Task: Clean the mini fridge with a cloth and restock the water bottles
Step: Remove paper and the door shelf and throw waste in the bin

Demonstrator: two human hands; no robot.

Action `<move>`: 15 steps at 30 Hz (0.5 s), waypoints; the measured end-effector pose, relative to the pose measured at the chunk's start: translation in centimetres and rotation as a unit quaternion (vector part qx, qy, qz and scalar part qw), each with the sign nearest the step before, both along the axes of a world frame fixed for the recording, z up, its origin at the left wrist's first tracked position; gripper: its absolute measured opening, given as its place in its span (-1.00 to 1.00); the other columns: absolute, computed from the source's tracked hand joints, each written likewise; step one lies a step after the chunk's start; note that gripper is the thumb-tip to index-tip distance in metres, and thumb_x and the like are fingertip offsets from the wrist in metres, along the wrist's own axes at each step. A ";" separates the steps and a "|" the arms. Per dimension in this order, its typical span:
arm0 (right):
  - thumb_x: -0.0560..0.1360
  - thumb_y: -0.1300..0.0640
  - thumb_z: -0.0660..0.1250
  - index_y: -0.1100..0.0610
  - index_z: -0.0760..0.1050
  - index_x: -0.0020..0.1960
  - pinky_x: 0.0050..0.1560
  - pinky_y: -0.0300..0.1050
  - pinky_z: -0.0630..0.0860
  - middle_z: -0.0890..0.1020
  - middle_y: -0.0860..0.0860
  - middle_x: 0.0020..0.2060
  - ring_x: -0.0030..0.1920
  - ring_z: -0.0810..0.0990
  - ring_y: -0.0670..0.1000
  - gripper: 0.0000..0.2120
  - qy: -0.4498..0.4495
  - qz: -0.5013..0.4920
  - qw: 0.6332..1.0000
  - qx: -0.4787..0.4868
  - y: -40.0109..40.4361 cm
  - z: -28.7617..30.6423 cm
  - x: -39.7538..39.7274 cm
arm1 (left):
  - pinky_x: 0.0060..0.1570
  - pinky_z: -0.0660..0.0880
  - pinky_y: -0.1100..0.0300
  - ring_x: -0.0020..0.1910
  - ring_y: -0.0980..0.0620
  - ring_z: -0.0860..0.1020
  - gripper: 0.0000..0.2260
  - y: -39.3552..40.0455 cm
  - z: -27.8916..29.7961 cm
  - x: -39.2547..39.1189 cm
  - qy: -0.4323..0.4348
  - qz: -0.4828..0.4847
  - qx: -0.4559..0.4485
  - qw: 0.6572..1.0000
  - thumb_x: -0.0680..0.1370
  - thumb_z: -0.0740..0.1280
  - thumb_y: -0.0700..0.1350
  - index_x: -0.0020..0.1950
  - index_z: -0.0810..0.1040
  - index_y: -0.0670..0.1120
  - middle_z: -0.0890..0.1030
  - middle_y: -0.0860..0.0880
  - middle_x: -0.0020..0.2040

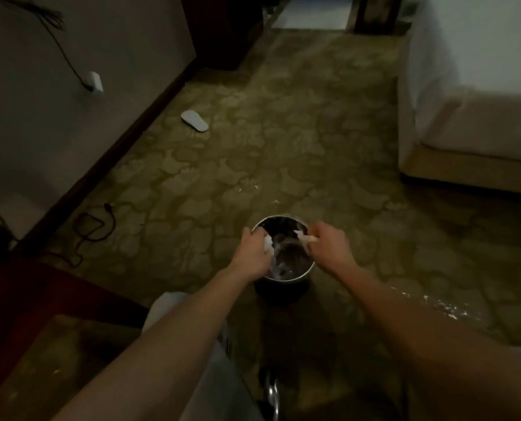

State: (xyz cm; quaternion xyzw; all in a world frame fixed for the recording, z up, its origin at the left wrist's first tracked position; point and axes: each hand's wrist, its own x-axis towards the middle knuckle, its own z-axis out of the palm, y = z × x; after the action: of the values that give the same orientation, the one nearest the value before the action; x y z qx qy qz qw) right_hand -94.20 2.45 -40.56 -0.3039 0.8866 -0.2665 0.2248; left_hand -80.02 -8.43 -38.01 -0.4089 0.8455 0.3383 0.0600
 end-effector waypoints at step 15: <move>0.49 0.13 0.42 0.14 0.45 0.35 0.09 -0.12 0.52 0.56 0.09 0.24 0.18 0.55 0.06 -0.55 -0.052 0.016 0.998 0.045 -7.8 -11.5 -4.5 | 0.36 0.41 -0.07 0.43 -0.10 0.36 -0.36 -7.9 -12.7 -4.4 -0.005 0.015 0.072 0.997 0.52 0.41 -0.12 0.55 0.24 -0.09 0.37 -0.12 0.46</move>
State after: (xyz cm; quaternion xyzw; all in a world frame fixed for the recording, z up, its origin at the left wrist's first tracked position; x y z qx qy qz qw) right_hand -98.72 -5.39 -52.06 -0.2932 0.8799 -0.2384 0.2880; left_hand -84.45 -16.30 -50.72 -0.4176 0.8126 0.3969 0.0880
